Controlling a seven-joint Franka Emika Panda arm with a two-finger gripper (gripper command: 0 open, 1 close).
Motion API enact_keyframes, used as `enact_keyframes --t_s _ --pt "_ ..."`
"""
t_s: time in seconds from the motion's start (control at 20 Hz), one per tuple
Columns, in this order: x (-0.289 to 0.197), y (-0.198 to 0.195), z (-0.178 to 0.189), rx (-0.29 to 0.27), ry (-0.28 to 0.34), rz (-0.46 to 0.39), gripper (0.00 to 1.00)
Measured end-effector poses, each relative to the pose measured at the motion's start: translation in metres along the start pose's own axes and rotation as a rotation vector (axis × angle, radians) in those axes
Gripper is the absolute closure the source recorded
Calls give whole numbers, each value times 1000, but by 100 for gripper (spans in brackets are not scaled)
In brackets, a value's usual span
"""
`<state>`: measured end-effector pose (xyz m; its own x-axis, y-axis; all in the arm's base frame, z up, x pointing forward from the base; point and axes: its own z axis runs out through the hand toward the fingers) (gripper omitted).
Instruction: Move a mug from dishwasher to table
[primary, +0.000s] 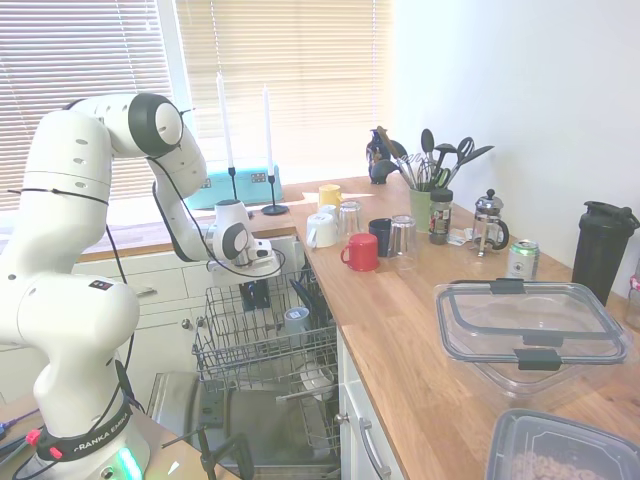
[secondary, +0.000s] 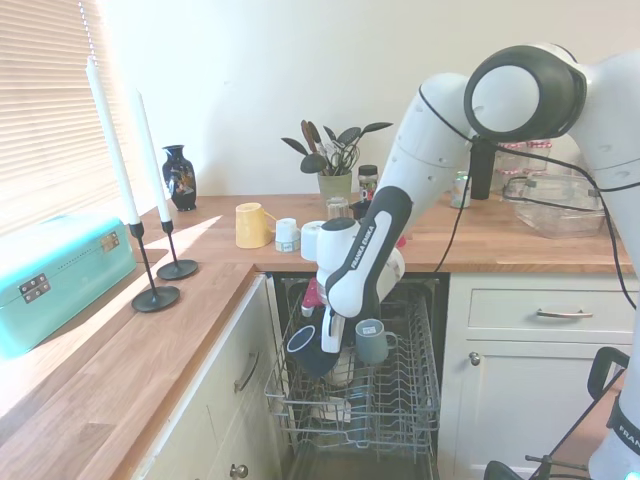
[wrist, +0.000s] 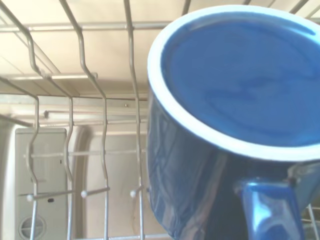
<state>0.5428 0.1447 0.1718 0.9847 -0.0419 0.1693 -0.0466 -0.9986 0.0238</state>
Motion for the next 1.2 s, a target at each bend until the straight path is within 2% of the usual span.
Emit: enact_keyframes --t_s 0.4,0.8,1.2 --pt "6 -5 -40 19 32 25 100" --pt "18 -11 -102 32 81 46 100" --pt "23 -45 -149 65 114 50 100"
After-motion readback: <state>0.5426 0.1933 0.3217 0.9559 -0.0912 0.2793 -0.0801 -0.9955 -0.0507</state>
